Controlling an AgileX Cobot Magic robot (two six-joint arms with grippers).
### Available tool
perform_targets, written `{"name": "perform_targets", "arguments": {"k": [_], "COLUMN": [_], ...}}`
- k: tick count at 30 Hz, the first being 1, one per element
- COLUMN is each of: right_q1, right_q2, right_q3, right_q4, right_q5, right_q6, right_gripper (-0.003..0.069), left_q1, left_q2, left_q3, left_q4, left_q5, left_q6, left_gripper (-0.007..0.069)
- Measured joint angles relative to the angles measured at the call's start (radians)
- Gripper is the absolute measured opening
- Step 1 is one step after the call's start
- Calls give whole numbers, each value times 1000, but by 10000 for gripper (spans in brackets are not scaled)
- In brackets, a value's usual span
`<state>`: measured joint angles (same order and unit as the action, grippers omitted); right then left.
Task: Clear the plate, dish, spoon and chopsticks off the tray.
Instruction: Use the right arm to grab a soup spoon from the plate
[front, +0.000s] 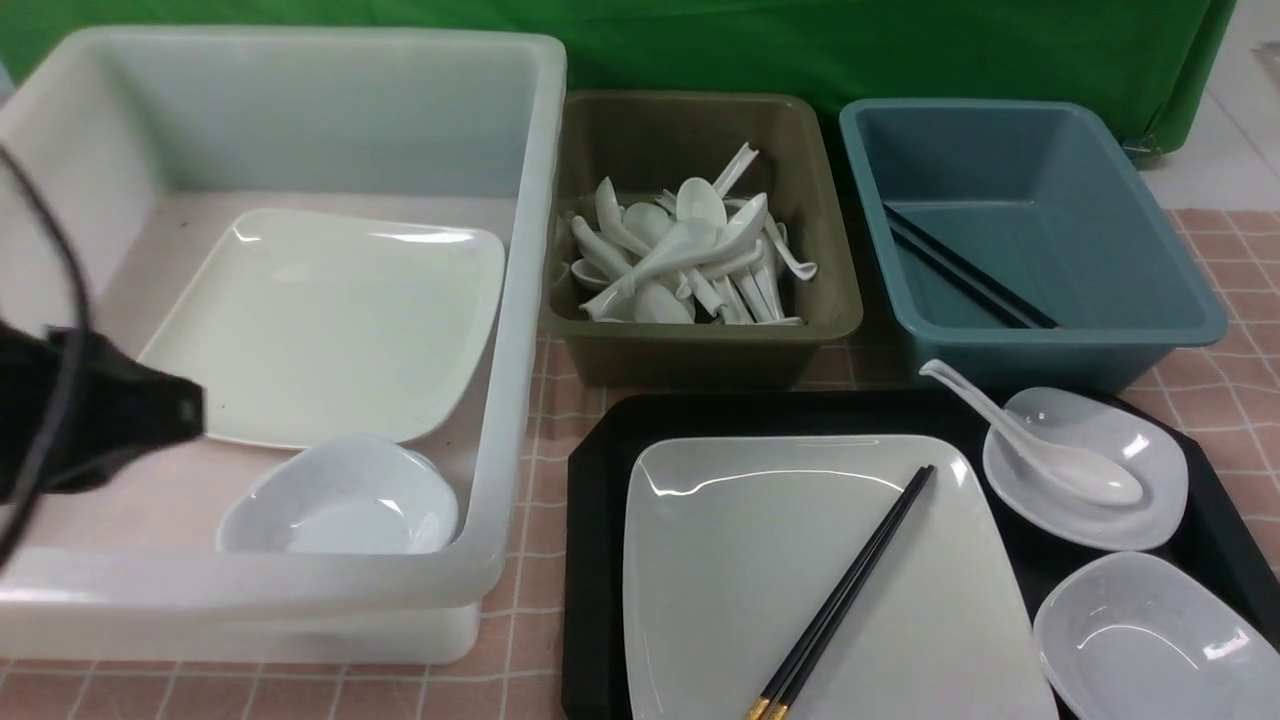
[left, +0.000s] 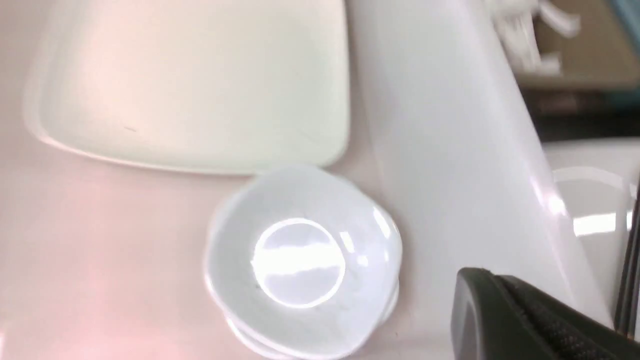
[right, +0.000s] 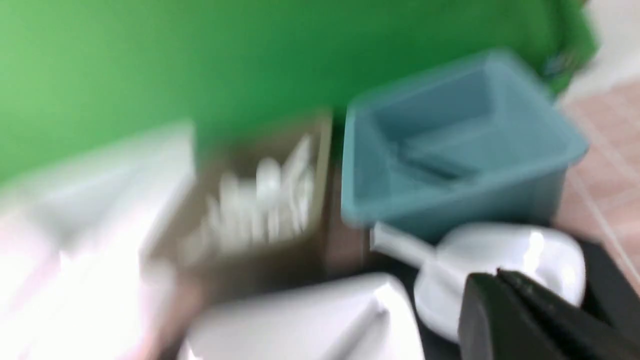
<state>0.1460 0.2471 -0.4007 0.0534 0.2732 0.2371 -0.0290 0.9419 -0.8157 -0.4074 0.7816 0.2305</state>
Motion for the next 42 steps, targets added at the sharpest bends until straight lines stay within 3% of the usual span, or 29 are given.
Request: {"name": "perform_targets", "arguments": {"k": [2,7,10,13,14,19,29,33,42], "right_q1": [54,106,107,107,107,107,107,107,107], "right_q2": [164,456,712,872,993,1250,1586,1625,1686], "right_q3": [-149,-325,-430,-484,-539,-679,-773,-779,-782], "right_q4": [-2,-23,-33,-34,-35,-35,-35,-35,-53], "right_q5": [184,333,355,343,318,270,57,-40,-94], "right_q6": [-91,-237,-331,-367,-386,-436,-489,-489,-491], "right_gripper": [30,30,64,145,232,377,501,507,508], "left_q1": [-10,-94,-258,-361,-432,-535,-552,-552,-552], "left_q2": [106,242,316,358,389,474,543,543,543], "left_q3": [-19,-93,-200,-266,-324,-440,-485,-485,-485], "left_q4": [-37,-44,-46,-42,-34,-29,31,64,68], "left_q5": [8,9,-2,-12,-12,-2,-26,-34,-37], "left_q6": [134,184,183,166,156,133,109,107,107], "left_gripper": [-3,-11,-12,-13,-13,-13,-9,-5,-3]}}
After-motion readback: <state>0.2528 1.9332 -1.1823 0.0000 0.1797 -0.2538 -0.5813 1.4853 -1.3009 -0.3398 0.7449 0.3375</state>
